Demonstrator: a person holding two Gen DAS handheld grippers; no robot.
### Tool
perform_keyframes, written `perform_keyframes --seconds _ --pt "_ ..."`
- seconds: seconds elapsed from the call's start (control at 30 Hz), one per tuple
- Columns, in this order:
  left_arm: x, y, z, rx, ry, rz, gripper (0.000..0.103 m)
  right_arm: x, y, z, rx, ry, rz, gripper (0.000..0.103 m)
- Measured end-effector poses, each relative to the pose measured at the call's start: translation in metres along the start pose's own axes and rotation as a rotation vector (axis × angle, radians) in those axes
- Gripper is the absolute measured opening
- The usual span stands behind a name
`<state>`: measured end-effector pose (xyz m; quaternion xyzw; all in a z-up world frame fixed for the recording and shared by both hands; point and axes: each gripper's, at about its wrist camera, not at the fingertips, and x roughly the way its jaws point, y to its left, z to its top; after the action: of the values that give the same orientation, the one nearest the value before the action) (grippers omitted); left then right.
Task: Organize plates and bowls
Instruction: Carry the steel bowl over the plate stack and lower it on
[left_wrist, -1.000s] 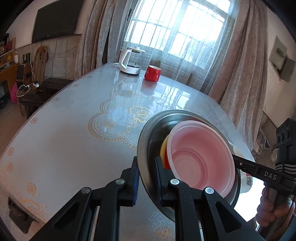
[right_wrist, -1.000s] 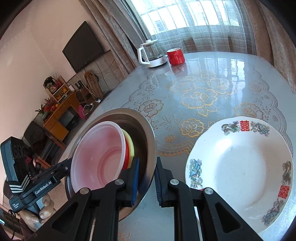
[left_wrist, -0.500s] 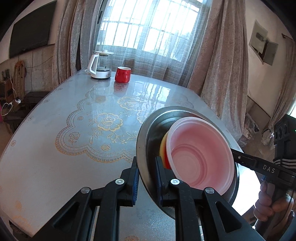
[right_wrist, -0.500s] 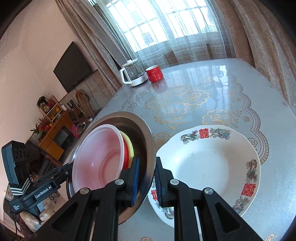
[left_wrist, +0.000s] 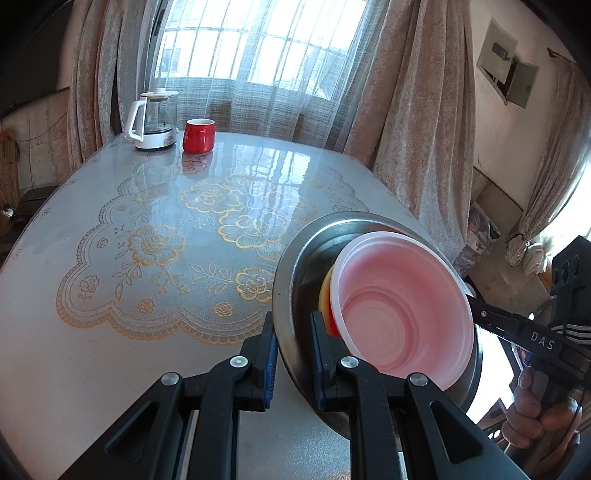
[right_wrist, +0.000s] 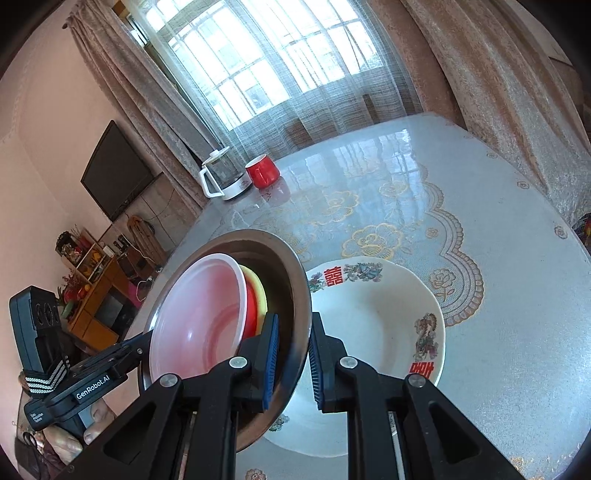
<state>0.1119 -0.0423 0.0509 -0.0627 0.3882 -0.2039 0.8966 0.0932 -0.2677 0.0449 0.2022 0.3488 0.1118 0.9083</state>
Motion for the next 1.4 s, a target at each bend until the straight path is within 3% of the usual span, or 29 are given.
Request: perform_keyframes --seconds 0.4,1.0,1.4 --pt "0.034 -0.029 0.022 0.014 0.048 -0.036 0.015 -0.007 -0.034 0.014 0.102 -0.049 -0.056 0.017" --pt "0.074 -0.033 -0.008 0.027 0.163 -0.014 0.017 0.02 -0.062 -0.005 0.103 0.045 -0.171 0.017" --pt "0.077 -0.036 -0.011 0.036 0.158 -0.002 0.019 0.025 -0.068 -0.007 0.117 0.047 -0.17 0.016"
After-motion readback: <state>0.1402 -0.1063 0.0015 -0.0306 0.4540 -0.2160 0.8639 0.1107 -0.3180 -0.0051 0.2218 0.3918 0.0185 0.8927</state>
